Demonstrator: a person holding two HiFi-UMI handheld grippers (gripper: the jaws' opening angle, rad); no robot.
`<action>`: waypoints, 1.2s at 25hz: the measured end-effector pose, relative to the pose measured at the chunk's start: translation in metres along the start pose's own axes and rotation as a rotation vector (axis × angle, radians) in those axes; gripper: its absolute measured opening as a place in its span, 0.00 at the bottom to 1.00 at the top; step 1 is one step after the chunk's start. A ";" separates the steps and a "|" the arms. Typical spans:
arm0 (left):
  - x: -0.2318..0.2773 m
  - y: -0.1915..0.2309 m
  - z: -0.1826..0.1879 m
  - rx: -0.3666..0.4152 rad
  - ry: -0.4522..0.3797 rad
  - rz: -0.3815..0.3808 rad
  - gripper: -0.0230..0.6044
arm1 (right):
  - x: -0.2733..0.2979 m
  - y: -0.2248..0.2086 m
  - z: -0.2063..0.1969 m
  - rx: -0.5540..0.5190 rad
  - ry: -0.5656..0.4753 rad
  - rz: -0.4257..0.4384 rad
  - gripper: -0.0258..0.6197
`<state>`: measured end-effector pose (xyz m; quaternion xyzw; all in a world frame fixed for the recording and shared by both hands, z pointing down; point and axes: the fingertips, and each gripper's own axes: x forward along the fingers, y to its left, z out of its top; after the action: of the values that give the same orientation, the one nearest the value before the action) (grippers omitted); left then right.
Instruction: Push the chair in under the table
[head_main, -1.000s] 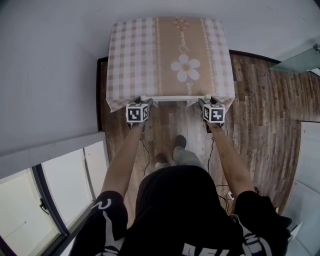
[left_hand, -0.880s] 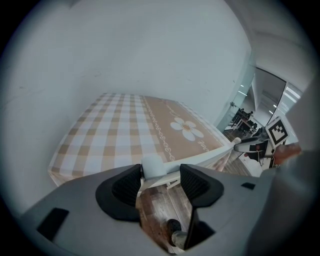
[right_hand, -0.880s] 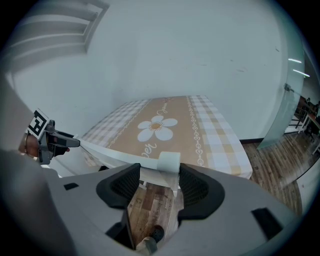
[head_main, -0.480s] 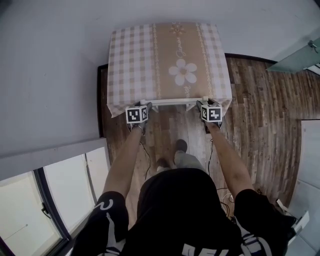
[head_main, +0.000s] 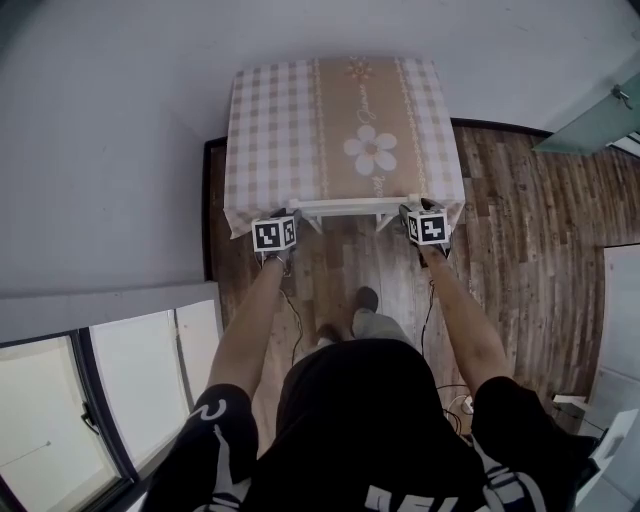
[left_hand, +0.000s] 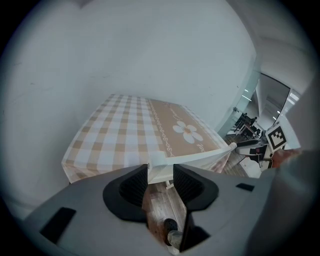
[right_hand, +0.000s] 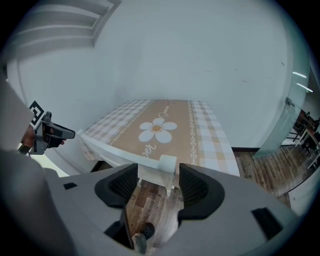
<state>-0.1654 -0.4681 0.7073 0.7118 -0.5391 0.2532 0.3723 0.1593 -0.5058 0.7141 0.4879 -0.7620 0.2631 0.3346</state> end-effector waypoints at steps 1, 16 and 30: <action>-0.003 0.000 0.000 0.002 -0.006 0.000 0.31 | -0.003 0.001 0.003 -0.003 -0.008 -0.001 0.47; -0.074 -0.027 0.051 0.107 -0.199 -0.035 0.30 | -0.070 0.042 0.065 -0.080 -0.205 0.003 0.47; -0.153 -0.073 0.085 0.181 -0.401 -0.081 0.29 | -0.161 0.088 0.118 -0.098 -0.451 0.018 0.42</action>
<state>-0.1431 -0.4378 0.5214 0.7995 -0.5483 0.1387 0.2022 0.0966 -0.4665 0.5093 0.5109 -0.8336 0.1131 0.1770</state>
